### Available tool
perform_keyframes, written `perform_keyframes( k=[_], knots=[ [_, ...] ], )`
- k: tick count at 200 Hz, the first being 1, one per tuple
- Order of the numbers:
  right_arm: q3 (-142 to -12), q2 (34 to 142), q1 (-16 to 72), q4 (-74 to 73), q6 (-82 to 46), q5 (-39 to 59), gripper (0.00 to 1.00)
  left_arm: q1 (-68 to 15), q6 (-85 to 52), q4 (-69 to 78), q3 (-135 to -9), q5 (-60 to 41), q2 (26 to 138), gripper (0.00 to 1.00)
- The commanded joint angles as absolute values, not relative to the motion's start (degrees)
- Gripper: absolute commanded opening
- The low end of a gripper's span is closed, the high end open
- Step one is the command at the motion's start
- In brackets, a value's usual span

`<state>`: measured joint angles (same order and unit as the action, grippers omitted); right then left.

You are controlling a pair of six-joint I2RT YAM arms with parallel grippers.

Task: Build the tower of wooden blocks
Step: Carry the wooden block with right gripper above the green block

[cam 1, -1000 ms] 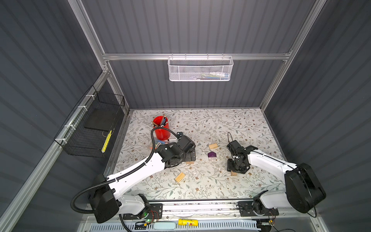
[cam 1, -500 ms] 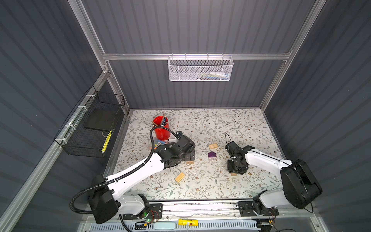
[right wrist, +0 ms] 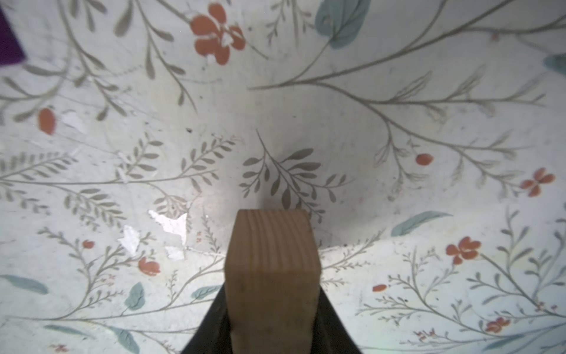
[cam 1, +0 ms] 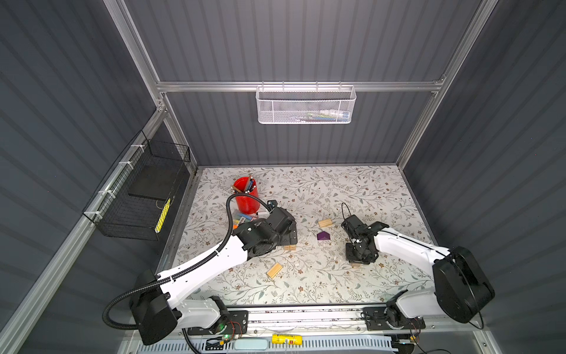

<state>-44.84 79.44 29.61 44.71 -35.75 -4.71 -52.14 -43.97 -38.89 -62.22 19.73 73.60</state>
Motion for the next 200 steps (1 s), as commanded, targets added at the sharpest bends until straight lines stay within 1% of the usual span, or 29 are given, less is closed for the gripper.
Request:
perform_keyframes(
  k=[1,38,85,141,200],
  knots=[
    [-47.74,76.83,30.46,47.46,-36.24,-5.21,0.21,-51.97,-42.69,-39.35,-62.25,21.84,72.39,1.0],
    [-53.67,77.01,32.02,52.25,-38.48,-4.11,0.18,-52.03,-44.48,-42.1,-61.25,24.95,70.59,1.0],
    [-65.19,80.04,37.77,57.39,-42.62,-4.13,0.18,-51.59,-45.41,-43.35,-59.09,27.08,67.27,1.0],
    [-82.73,91.11,45.56,61.61,-45.62,-5.83,0.18,-51.02,-47.32,-46.56,-56.76,30.05,63.81,1.0],
    [-98.04,103.66,50.95,63.13,-49.1,-6.08,0.14,-50.82,-51.47,-50.88,-54.47,32.37,59.48,1.0]
  ],
)
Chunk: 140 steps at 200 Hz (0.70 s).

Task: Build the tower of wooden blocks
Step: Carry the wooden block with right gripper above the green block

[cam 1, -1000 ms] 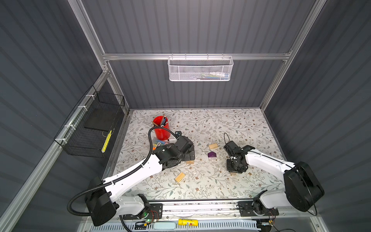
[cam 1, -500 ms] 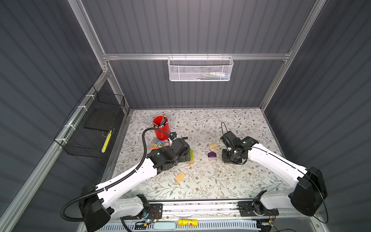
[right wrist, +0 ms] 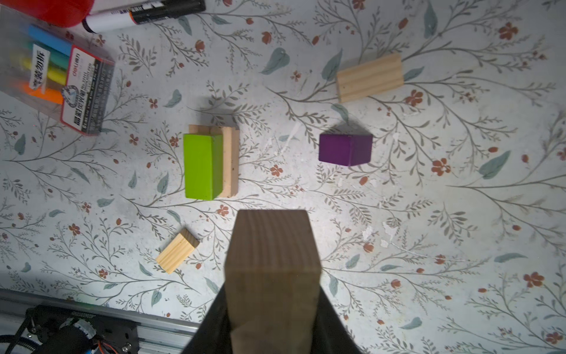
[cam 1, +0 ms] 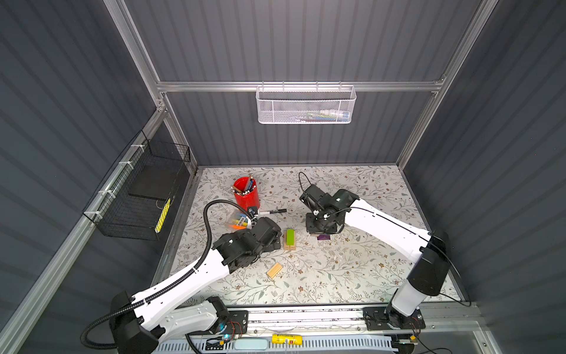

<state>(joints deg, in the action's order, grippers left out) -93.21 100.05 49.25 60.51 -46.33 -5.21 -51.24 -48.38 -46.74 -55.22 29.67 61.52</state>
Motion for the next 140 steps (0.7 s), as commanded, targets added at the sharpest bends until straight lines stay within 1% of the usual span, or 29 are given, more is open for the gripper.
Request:
perform_keyframes(
  k=[1,29,75,140],
  knots=[
    [-98.28,103.86,51.01,63.16,-49.11,-6.07,0.14,-50.81,-51.58,-50.97,-54.48,32.45,59.36,1.0],
    [-104.13,109.67,53.03,64.57,-50.79,-7.12,0.13,-50.83,-53.27,-51.89,-53.0,33.4,57.0,1.0],
    [-109.73,116.92,55.13,64.54,-54.3,-6.83,0.13,-50.78,-54.75,-53.65,-51.96,34.5,54.66,1.0],
    [-113.93,123.16,56.23,66.13,-57.43,-8.6,0.13,-50.77,-55.73,-54.4,-50.79,33.75,52.87,1.0]
  ],
)
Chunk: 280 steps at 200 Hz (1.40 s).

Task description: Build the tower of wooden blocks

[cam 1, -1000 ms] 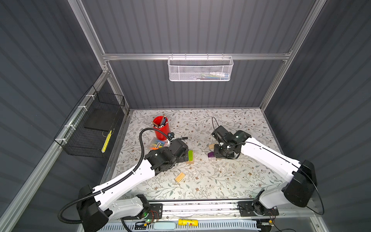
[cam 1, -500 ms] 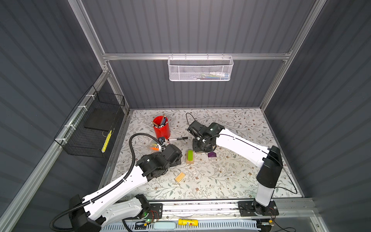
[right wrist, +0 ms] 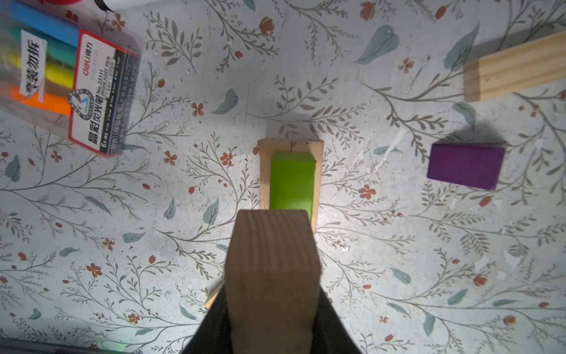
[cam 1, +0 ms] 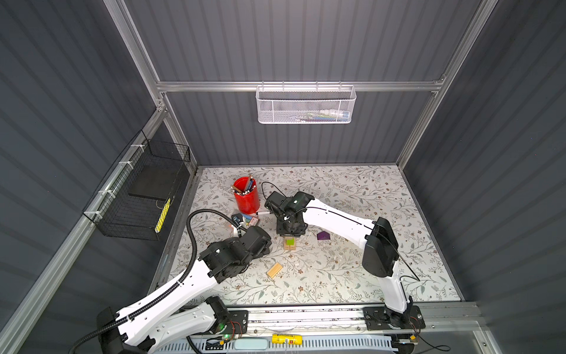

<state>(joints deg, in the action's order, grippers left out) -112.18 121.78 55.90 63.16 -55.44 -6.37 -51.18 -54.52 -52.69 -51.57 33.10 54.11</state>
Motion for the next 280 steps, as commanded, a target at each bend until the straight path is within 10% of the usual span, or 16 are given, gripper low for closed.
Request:
perform_keyframes(
  k=[1,280],
  knots=[
    [-113.92,123.15,56.2,66.16,-57.45,-8.7,0.14,-50.79,-55.79,-54.4,-50.75,33.75,52.85,1.0],
    [-115.75,128.99,54.23,66.86,-57.04,-9.41,0.23,-50.76,-55.74,-52.73,-49.58,34.36,54.39,1.0]
  ],
)
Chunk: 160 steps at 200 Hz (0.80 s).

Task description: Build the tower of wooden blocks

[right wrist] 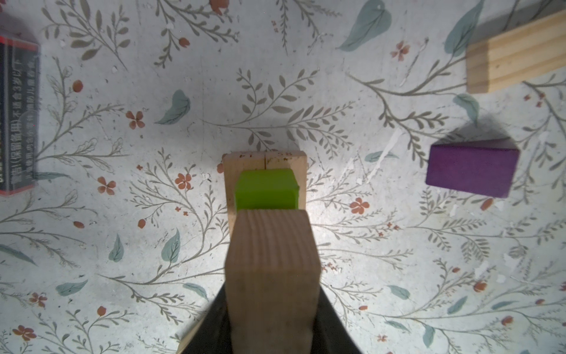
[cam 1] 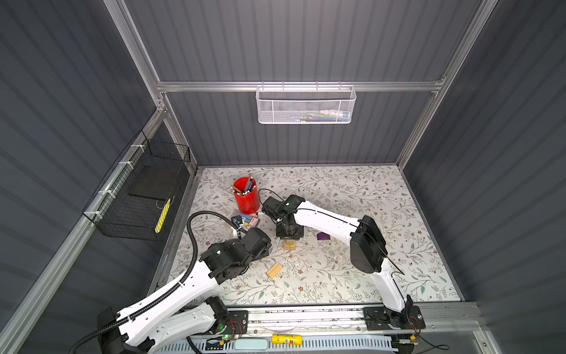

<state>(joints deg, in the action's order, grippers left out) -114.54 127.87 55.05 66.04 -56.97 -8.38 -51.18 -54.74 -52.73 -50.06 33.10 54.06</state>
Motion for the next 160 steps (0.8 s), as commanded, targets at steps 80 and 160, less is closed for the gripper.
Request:
perform_keyframes(
  k=[80,160],
  knots=[
    [-116.6,129.03,53.79,66.98,-56.91,-8.79,0.24,-50.79,-55.76,-52.56,-49.92,34.64,54.93,1.0],
    [-117.12,129.32,52.99,67.23,-55.47,-8.39,0.25,-50.79,-55.82,-52.27,-49.97,34.85,55.12,1.0]
  ],
)
